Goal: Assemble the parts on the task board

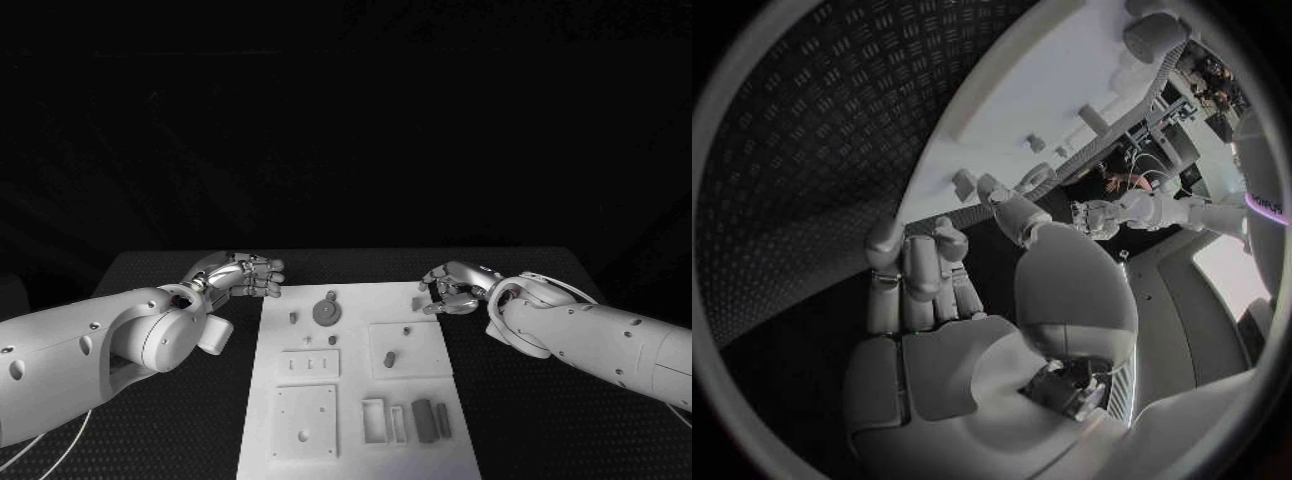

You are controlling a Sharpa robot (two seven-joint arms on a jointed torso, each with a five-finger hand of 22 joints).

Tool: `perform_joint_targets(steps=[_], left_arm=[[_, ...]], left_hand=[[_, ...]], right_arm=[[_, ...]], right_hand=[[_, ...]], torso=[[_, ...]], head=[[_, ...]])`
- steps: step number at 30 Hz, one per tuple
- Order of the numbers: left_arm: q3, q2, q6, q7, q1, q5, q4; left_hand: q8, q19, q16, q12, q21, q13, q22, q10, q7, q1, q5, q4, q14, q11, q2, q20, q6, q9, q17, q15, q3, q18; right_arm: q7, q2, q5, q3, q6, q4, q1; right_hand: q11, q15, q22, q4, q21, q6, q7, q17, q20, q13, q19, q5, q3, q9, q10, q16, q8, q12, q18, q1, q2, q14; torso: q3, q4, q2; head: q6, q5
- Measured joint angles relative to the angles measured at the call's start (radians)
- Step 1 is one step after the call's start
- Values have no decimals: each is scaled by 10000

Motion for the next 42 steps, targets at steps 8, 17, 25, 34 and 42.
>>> perform_joint_targets(steps=[8,17,25,34,42], left_arm=[[0,17,49,-6,-13,0,-16],[0,26,89,-8,-17,0,-16],[0,16,106,-13,-17,1,-10],[-1,9,123,-20,-18,1,1],[-2,8,132,-22,-19,1,0]], left_hand=[[0,0,0,0,0,0,9,1,0,0,0,0,0,0,0,0,0,9,9,0,0,0],[0,0,0,1,0,0,8,1,0,0,0,-27,0,1,0,0,0,8,9,0,-27,0],[0,0,0,1,0,0,16,1,0,0,0,-27,0,1,0,0,0,7,17,0,-27,0],[0,0,0,1,0,0,15,2,0,0,0,-27,0,1,0,0,0,6,17,0,-27,0],[0,0,-38,1,0,0,13,2,0,0,0,-27,0,1,0,0,0,15,25,0,-26,0]], right_arm=[[56,202,-23,7,19,-114,-80],[66,373,-96,1,12,-258,-229],[66,427,-153,2,-16,-296,-245],[60,468,-212,2,-21,-322,-249],[49,506,-283,0,-41,-347,-251]], right_hand=[[0,1,-1,-16,0,-1,1,46,2,1,-1,0,-15,-1,-1,0,0,0,0,65,64,-1],[1,1,9,-27,0,-1,1,115,19,10,-18,0,-27,26,-1,0,0,47,0,222,334,0],[3,0,33,-131,0,84,-84,187,23,9,-20,0,-73,51,1,39,78,85,0,311,651,2],[18,-45,35,-181,0,114,-114,206,37,3,-33,0,-122,85,17,39,165,86,0,225,921,53],[-26,-105,48,-181,0,115,-115,275,39,-20,-33,0,-122,136,-13,84,274,87,0,210,1267,142]], torso=[[-18,9,-2],[-38,12,-9],[-49,13,-14],[-46,5,-18],[-37,-1,-18]], head=[[-26,24],[-85,76],[-120,93],[-137,93],[-153,89]])
